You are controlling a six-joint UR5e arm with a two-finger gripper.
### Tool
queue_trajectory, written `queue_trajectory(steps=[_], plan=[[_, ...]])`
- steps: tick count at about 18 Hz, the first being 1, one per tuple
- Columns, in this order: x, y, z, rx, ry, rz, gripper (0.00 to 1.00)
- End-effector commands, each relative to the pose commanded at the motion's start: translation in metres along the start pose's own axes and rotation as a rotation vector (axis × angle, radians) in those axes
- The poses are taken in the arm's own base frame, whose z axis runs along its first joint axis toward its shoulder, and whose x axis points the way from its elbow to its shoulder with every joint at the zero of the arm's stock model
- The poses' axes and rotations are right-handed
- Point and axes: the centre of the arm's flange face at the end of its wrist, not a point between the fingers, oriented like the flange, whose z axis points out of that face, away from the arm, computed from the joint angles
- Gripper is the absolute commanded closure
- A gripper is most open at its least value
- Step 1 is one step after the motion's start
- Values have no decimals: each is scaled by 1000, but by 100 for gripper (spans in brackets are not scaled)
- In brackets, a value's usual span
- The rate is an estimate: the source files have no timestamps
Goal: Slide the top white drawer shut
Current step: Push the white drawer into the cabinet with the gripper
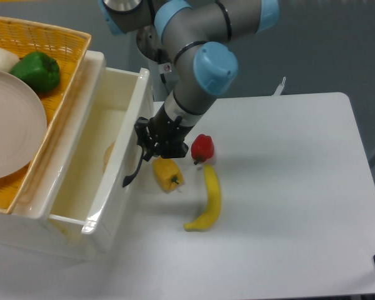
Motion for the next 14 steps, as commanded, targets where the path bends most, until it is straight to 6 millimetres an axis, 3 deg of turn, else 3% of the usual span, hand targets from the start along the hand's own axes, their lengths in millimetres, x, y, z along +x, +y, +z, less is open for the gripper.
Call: queue_trajectory(steps=[14], plan=[[41, -7, 23, -34, 22, 10, 100]])
